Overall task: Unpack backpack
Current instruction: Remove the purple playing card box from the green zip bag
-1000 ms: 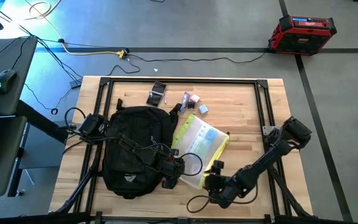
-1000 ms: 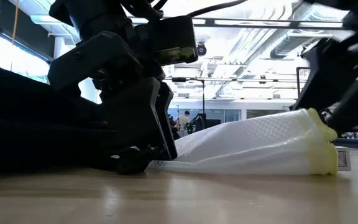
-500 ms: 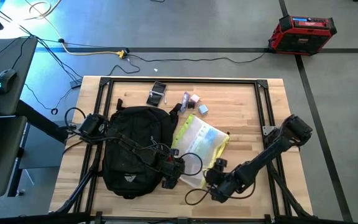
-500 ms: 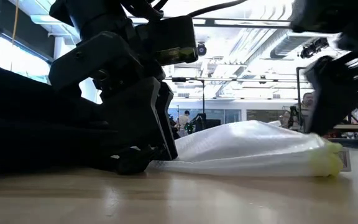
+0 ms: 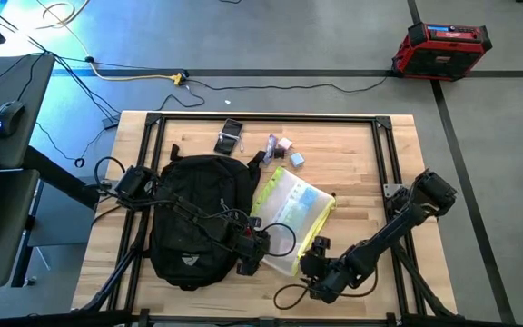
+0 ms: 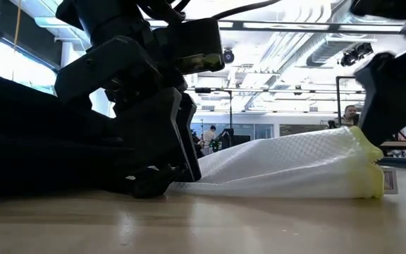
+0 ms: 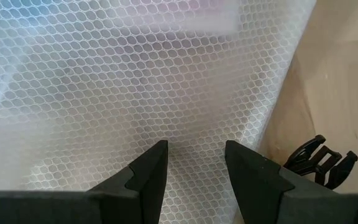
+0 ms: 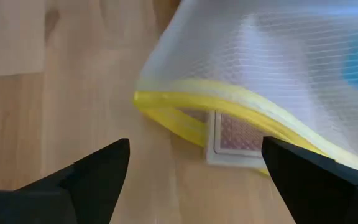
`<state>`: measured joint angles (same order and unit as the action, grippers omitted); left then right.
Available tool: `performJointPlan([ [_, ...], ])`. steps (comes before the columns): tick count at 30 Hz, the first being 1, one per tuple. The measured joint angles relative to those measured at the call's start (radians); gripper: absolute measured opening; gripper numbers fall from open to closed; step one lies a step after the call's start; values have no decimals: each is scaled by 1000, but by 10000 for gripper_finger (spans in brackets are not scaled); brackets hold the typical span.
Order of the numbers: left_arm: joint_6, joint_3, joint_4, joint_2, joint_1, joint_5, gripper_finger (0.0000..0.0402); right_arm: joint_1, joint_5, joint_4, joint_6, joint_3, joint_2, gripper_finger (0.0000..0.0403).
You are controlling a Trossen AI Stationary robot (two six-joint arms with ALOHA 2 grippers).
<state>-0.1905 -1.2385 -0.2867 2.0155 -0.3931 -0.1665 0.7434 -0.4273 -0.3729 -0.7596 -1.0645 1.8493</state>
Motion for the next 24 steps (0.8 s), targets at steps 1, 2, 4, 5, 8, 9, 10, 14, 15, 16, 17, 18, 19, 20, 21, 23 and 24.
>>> performJointPlan([
  [1, 0, 0, 0, 0, 0, 0, 145, -6, 20, 20, 17, 0, 6, 352],
  [2, 0, 0, 0, 0, 0, 0, 145, -11, 30, 43, 33, 0, 12, 352],
  [4, 0, 0, 0, 0, 0, 0, 145, -16, 21, 68, 60, 0, 20, 352],
  [5, 0, 0, 0, 0, 0, 0, 145, -19, 7, 66, 63, 0, 23, 352],
  [8, 0, 0, 0, 0, 0, 0, 145, -24, -72, 32, 64, 0, 24, 352],
  [9, 0, 0, 0, 0, 0, 0, 145, -27, -97, 16, 62, 0, 24, 352],
  [10, 0, 0, 0, 0, 0, 0, 145, -30, -113, -4, 62, 0, 24, 352],
  [14, 0, 0, 0, 0, 0, 0, 145, -54, -113, -60, 61, 0, 24, 352],
  [15, 0, 0, 0, 0, 0, 0, 145, -63, -107, -62, 62, 0, 24, 352],
  [16, 0, 0, 0, 0, 0, 0, 145, -72, -94, -56, 62, 0, 24, 353],
  [17, 0, 0, 0, 0, 0, 0, 145, -82, -80, -49, 65, 0, 24, 354],
  [18, 0, 0, 0, 0, 0, 0, 145, -91, -64, -43, 70, 0, 24, 355],
  [19, 0, 0, 0, 0, 0, 0, 145, -101, -48, -40, 72, 0, 24, 357],
  [20, 0, 0, 0, 0, 0, 0, 145, -111, -34, -39, 72, 0, 24, 359],
  [21, 0, 0, 0, 0, 0, 0, 145, -120, -20, -40, 73, 0, 24, 360],
  [23, 0, 0, -1, 0, 0, 0, 145, -135, 5, -37, 84, 0, 32, 364],
  [24, 0, 0, -1, 0, 0, 0, 145, -139, 18, -40, 86, 0, 39, 365],
])
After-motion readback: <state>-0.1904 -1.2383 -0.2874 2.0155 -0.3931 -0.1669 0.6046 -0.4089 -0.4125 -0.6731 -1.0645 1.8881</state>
